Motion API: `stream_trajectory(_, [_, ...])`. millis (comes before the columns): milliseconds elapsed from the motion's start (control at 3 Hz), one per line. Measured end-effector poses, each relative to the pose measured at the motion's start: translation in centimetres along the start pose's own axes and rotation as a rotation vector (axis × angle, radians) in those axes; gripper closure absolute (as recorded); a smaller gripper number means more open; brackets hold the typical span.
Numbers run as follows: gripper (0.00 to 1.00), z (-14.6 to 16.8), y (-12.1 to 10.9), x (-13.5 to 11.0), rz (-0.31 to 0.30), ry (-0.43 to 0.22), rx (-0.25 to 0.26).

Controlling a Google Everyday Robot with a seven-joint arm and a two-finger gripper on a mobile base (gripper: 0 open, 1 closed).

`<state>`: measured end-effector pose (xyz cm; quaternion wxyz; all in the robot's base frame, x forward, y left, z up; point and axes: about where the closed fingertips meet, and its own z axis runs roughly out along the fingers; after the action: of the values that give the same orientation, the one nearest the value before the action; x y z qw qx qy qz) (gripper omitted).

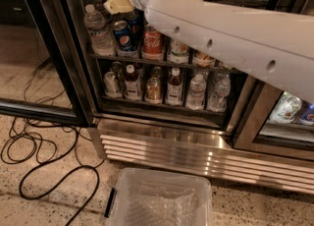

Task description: Pick green can from top shelf of fridge

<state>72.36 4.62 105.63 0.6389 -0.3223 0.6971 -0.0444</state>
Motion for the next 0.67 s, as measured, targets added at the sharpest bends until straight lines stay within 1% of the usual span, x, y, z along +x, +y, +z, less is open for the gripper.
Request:
stream_trajectory(333, [0.00,1.56,-1.28,-0.38,0.027,-0.009,0.054])
stream_trajectory(667, [0.14,2.34,-2.18,-0.41,0.045,-0.011,0.101])
